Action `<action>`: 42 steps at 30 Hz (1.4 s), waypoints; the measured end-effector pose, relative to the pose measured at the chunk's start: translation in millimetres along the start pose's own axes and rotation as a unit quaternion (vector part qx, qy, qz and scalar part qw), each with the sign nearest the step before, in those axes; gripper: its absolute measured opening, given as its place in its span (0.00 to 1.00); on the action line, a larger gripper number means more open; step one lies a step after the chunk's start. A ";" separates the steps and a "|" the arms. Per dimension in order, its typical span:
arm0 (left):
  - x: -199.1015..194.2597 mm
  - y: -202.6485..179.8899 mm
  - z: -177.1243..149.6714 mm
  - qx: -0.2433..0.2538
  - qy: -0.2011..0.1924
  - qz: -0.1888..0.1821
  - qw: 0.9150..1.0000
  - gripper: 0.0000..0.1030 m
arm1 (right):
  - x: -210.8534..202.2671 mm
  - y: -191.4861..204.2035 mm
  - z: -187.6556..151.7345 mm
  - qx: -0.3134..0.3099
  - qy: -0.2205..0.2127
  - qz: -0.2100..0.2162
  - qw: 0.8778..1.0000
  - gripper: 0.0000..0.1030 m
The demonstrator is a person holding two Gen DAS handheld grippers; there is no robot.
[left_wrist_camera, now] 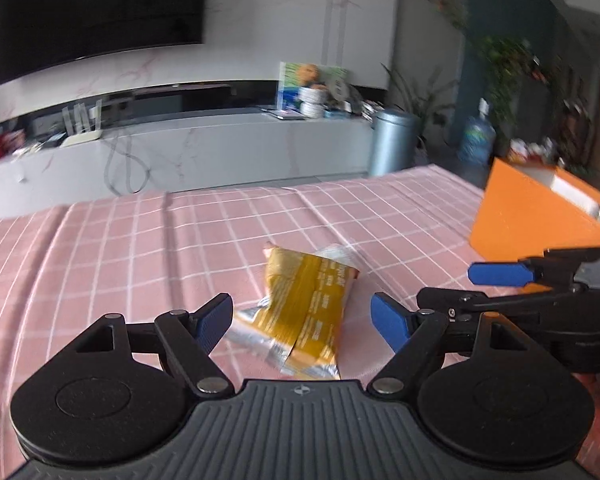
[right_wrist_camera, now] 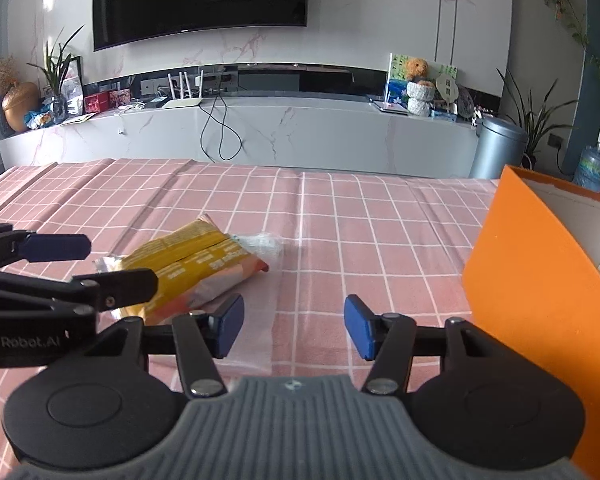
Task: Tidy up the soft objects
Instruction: 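Grasp the yellow snack packet with left tool while right tool grasps clear bag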
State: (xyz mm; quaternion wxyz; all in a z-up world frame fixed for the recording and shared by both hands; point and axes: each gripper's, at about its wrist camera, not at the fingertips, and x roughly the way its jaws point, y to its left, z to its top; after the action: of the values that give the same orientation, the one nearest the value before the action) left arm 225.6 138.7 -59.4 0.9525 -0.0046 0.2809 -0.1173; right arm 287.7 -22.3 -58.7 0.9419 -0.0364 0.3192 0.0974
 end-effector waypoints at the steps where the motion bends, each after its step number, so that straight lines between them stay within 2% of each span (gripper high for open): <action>1: 6.4 -2.3 2.1 0.015 0.005 -0.007 1.000 0.89 | 2.8 -2.5 -0.8 0.002 0.002 -0.003 1.000 0.54; 3: 20.0 -7.6 4.6 0.051 0.020 -0.015 0.998 0.89 | 9.1 -8.3 -3.6 0.008 0.011 -0.008 1.000 0.54; 9: 53.9 -23.0 2.8 0.127 0.058 0.003 0.990 0.89 | 20.4 -16.7 -9.0 0.021 0.024 0.000 0.999 0.55; 13: 69.0 -29.8 1.5 0.156 0.077 0.005 0.985 0.71 | 26.3 -17.0 -8.4 0.020 0.026 0.005 0.999 0.56; 14: 72.7 -29.8 0.9 0.151 0.084 0.007 0.985 0.65 | 27.0 -17.0 -8.2 0.020 0.025 0.005 0.999 0.57; 17: 75.7 -22.0 1.0 0.112 0.083 0.011 0.990 0.57 | 27.0 -16.9 -7.0 0.019 0.020 0.009 1.000 0.63; 20: 68.5 -15.0 0.4 0.078 0.068 0.009 0.995 0.56 | 27.8 -13.7 -3.2 0.012 0.012 0.016 1.000 0.69; 25: 42.5 7.6 3.7 -0.014 0.037 0.026 0.999 0.55 | 35.0 -1.6 8.6 0.007 0.013 0.043 0.999 0.91; 27: 32.4 20.4 6.5 -0.044 0.033 0.041 0.998 0.55 | 43.3 8.5 12.4 -0.006 0.027 0.060 0.998 0.92; 31: 24.1 38.4 6.9 -0.067 0.044 0.073 0.994 0.55 | 58.5 29.5 14.7 -0.035 0.040 0.072 0.996 0.96; 38: 15.9 49.0 0.5 -0.094 0.034 0.075 0.992 0.55 | 84.3 45.3 14.6 -0.037 0.084 0.081 0.992 0.98; 41: 14.2 48.8 -0.8 -0.099 0.026 0.067 0.992 0.55 | 82.5 48.1 11.7 -0.045 0.073 0.073 0.994 0.95; 42: 13.5 49.2 -1.3 -0.100 0.023 0.064 0.993 0.55 | 81.1 47.9 10.9 -0.048 0.069 0.071 0.994 0.90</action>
State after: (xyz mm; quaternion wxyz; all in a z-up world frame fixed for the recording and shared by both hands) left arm 246.7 183.6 -71.3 0.9460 -0.0792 0.3132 -0.0272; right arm 347.3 39.1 -99.7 0.9054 -0.0652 0.3806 0.1767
